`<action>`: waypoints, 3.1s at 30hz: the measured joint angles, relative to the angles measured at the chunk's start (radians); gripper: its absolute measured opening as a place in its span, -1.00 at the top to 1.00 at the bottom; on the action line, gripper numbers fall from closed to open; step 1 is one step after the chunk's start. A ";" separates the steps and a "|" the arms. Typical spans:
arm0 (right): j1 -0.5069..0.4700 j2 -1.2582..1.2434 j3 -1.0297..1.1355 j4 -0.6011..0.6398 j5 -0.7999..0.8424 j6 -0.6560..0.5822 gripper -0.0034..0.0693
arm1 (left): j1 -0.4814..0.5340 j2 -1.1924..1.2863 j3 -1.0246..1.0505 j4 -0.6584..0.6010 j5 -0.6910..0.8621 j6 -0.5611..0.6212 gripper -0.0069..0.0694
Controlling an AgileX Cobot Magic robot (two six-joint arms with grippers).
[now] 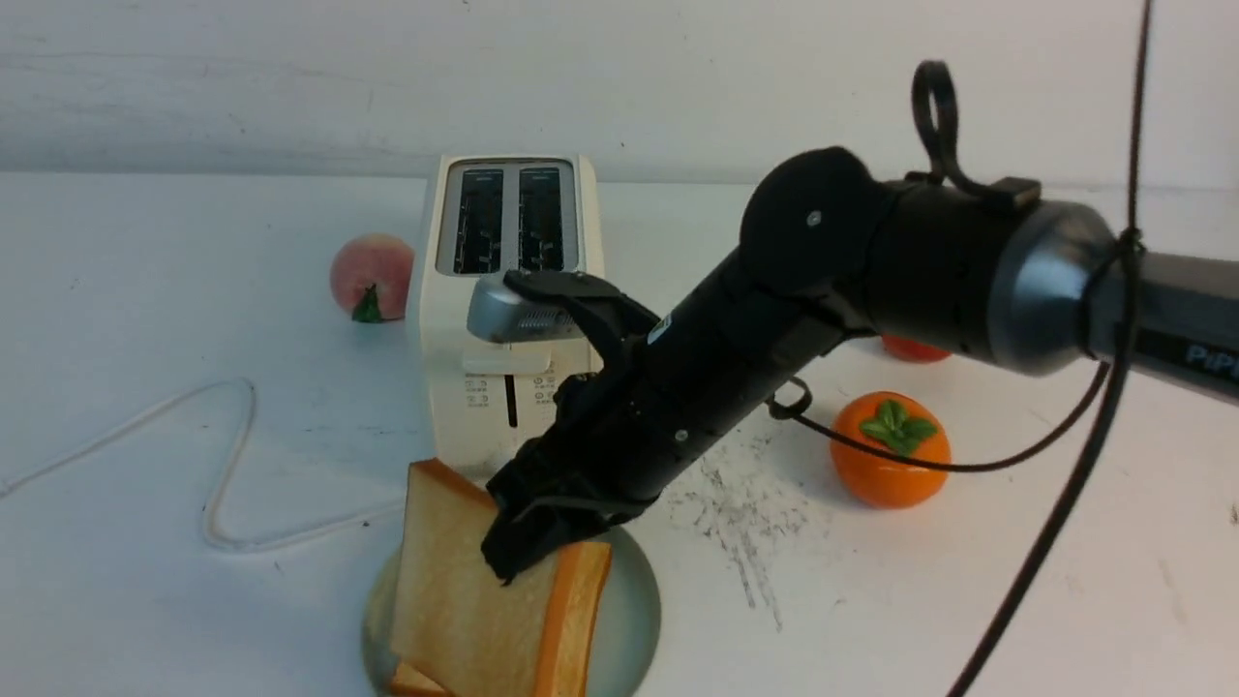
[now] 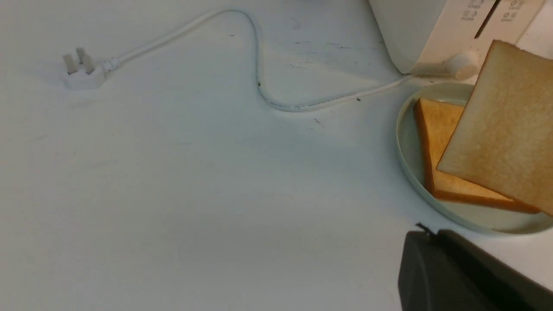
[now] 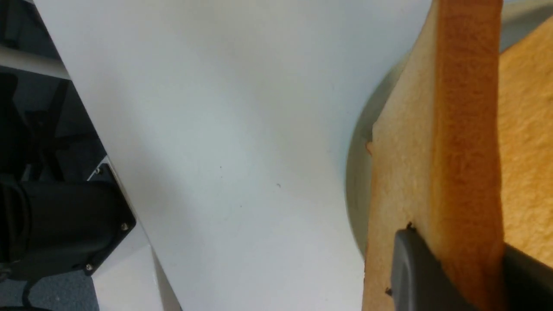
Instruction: Take toasted bread from bread machine on white table place on plate.
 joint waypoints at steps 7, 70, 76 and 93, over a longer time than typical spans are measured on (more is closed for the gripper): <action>-0.001 0.062 0.000 0.015 -0.028 -0.003 0.57 | 0.000 0.000 0.000 0.000 0.004 0.000 0.86; -0.160 -1.838 1.081 -1.223 -0.598 1.029 0.89 | 0.000 0.054 0.150 -0.319 -0.705 0.000 0.84; -0.160 -1.837 1.082 -1.231 -0.601 1.029 0.88 | 0.000 0.058 0.151 -0.322 -0.705 0.000 0.83; -0.160 -1.837 1.082 -1.236 -0.601 1.030 0.84 | 0.000 0.058 0.152 -0.317 -0.695 0.006 0.79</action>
